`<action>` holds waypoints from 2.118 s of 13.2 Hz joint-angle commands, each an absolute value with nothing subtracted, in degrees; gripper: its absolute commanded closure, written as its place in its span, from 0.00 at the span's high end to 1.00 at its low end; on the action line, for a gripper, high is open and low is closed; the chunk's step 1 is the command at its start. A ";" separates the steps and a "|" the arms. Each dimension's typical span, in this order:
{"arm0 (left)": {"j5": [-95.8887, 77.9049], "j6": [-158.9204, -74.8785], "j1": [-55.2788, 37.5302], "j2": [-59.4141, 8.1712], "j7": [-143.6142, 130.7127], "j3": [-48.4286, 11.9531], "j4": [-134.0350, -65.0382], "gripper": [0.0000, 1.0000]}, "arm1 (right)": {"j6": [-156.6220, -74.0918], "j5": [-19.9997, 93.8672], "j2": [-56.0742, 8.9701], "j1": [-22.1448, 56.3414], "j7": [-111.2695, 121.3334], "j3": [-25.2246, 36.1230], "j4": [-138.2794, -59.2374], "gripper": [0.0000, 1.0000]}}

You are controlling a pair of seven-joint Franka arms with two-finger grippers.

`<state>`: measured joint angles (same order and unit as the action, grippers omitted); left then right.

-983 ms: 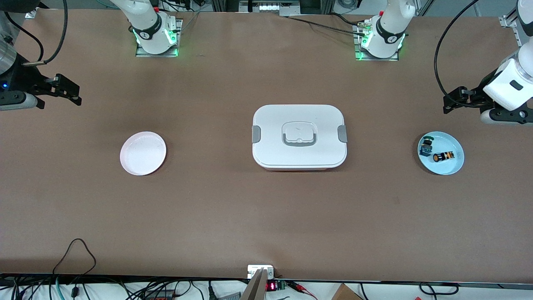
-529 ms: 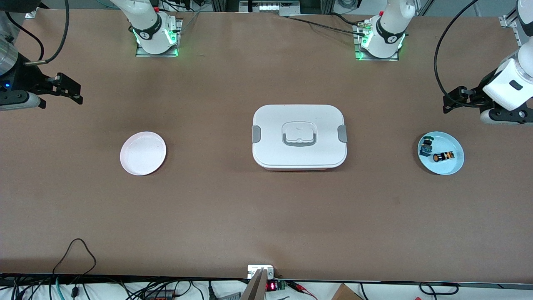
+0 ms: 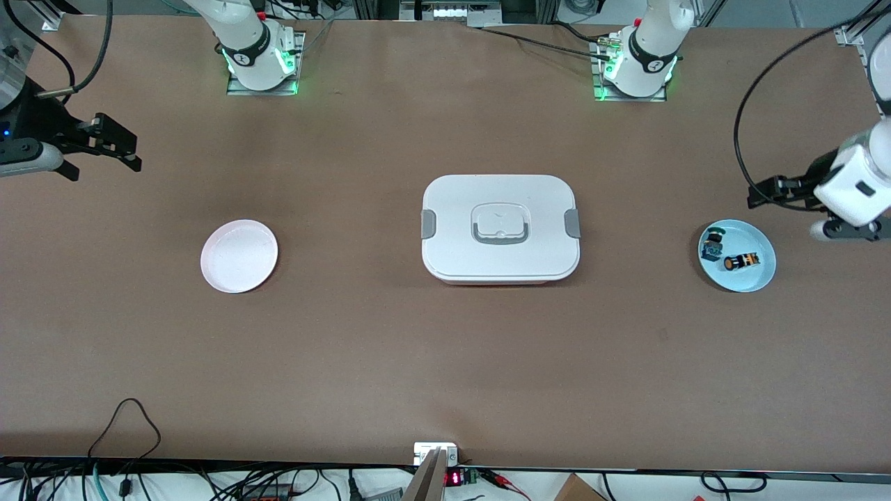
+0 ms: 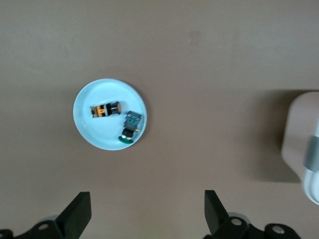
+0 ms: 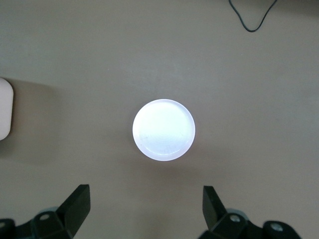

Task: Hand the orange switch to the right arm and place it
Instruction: 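Lower the left gripper over the blue plate onto the orange switch, then close the left gripper on the orange switch and lift it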

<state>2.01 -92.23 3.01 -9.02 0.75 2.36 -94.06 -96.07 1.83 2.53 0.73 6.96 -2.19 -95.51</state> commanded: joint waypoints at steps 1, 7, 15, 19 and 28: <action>2.29 -91.05 8.24 -15.19 1.32 2.28 -91.67 1.00 | -96.58 2.11 1.50 0.97 6.33 -2.20 -95.01 1.00; 2.90 -108.52 12.65 -21.10 1.49 2.37 -99.64 0.99 | -96.50 2.20 1.76 0.53 6.50 -1.85 -95.10 1.00; 3.08 -143.67 15.47 -23.11 6.86 2.29 -118.20 0.99 | -96.33 1.85 1.85 0.26 7.38 -1.49 -94.83 1.00; 3.08 -146.95 16.26 -26.45 8.35 2.20 -118.92 0.98 | -96.77 1.85 1.49 0.26 7.38 -1.49 -95.10 1.00; 3.08 -147.13 16.35 -28.56 8.53 2.20 -119.36 0.86 | -97.12 1.85 1.41 0.18 7.29 -1.49 -95.10 1.00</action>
